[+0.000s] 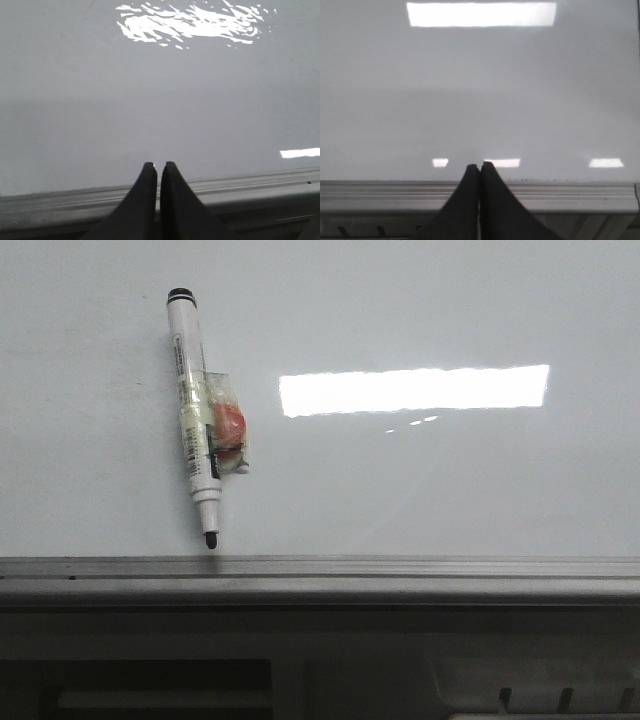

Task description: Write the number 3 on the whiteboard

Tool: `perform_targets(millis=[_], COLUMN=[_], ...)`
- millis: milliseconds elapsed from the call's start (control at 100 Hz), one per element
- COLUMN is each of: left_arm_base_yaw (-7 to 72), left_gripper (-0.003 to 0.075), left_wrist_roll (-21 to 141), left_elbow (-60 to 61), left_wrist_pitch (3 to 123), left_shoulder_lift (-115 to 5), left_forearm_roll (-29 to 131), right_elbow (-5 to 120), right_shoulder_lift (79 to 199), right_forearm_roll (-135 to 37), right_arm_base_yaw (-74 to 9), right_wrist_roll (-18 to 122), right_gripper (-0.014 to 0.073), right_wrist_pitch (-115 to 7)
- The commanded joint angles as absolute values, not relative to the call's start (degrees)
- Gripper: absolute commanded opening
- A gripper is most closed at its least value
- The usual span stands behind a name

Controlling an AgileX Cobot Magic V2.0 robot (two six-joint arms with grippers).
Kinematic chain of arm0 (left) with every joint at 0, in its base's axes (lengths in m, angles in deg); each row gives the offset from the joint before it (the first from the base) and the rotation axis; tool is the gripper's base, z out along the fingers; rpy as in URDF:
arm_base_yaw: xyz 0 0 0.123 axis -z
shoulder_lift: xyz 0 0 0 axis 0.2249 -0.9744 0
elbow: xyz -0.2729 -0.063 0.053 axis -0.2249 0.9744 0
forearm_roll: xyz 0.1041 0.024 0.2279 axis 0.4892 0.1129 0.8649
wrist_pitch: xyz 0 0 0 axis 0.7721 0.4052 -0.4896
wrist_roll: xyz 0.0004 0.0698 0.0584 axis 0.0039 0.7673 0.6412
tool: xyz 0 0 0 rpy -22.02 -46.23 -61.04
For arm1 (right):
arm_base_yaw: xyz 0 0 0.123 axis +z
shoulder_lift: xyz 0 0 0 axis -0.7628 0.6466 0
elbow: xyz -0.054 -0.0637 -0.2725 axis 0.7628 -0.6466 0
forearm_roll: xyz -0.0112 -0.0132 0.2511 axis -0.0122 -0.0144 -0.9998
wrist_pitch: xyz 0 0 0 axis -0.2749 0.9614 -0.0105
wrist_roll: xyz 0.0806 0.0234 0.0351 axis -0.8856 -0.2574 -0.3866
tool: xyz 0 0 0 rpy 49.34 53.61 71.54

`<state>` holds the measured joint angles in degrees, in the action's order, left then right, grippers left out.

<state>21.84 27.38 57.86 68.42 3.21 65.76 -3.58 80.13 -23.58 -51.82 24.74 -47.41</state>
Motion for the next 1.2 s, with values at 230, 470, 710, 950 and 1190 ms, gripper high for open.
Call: perform_targets(millis=[230,470,710,950,1190], left_arm_base_yaw=[21.6,21.6,21.6,21.6,21.6], left_gripper=[-0.0021,-0.0021,-0.0021,-0.0021,-0.0021], left_wrist_roll=[26.7,26.7,26.8,26.8,26.8], left_elbow=[58.5,58.5,58.5,58.4,58.4], left_wrist_pitch=[64.0,64.0,63.9,59.7,57.2], left_shoulder_lift=[4.6,4.6,4.6,4.6,4.6], left_forearm_roll=[65.2,65.2,66.2,38.0,19.4], right_elbow=[-5.3,-5.3,-5.3,-5.3,-5.3], right_shoulder_lift=[79.3,79.3,79.3,79.3,79.3], right_forearm_roll=[-22.7,-22.7,-22.7,-15.4,-22.9], right_arm_base_yaw=[-51.9,-51.9,-51.9,-51.9,-51.9], right_wrist_roll=[24.8,24.8,24.8,24.8,21.8], right_gripper=[-0.0061,-0.0061,-0.0061,-0.0061,-0.0061], right_wrist_pitch=[-48.5,-48.5,-48.5,-56.2,-80.9])
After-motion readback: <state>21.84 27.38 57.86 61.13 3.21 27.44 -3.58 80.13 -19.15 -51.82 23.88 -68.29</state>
